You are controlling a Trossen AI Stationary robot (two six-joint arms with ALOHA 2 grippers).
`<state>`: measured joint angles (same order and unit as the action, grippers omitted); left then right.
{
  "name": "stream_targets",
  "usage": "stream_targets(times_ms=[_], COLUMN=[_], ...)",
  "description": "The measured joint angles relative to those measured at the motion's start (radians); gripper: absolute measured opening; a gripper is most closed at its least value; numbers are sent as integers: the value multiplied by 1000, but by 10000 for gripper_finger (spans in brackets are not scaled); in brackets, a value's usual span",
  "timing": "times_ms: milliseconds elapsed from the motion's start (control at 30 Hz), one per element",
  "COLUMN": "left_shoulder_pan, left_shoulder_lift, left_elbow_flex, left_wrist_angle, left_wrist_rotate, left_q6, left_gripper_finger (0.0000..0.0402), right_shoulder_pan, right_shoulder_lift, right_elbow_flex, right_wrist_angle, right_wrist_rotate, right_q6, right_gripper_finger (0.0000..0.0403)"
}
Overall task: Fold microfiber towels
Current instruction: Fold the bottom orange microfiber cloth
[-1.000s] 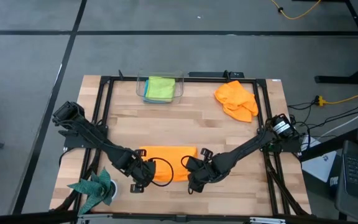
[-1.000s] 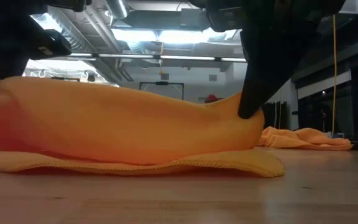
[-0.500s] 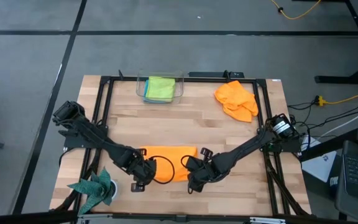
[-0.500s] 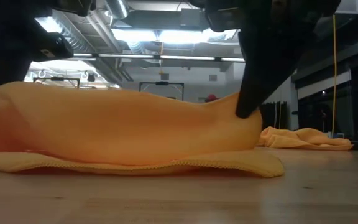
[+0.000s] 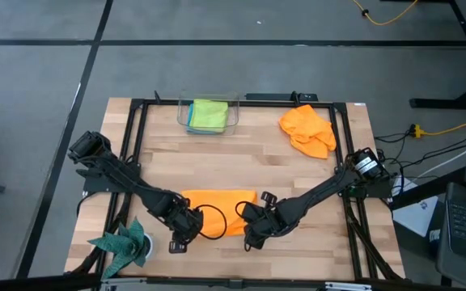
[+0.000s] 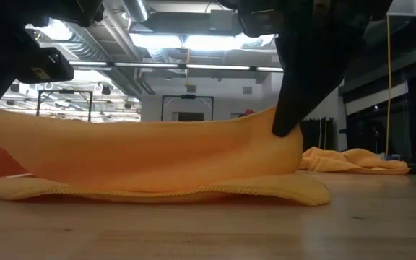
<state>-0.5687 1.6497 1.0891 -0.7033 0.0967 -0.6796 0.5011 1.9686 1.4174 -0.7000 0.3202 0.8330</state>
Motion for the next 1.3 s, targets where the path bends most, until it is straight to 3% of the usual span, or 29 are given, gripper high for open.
stream_targets(times_ms=[733,833,1033,1133,1300], left_shoulder_pan=[-12,-23,-48,-54,-51], left_shoulder_lift=[0,0,0,0,-22], left_elbow_flex=[-89,-89,-89,-82,29], left_wrist_angle=[49,70,64,32,-202], left_wrist_rotate=[-26,-39,-50,-50,-68], left_q6=[-33,-11,0,-16,-16], left_gripper_finger=[121,98,9,2,1], right_shoulder_pan=[0,0,0,0,-8], right_shoulder_lift=[0,0,0,0,0], right_elbow_flex=[0,0,0,0,81], right_wrist_angle=[-1,-1,-1,-1,-144], right_wrist_rotate=[1,2,2,2,15], right_q6=[4,5,28,31,21], right_gripper_finger=[0,0,0,0,0])
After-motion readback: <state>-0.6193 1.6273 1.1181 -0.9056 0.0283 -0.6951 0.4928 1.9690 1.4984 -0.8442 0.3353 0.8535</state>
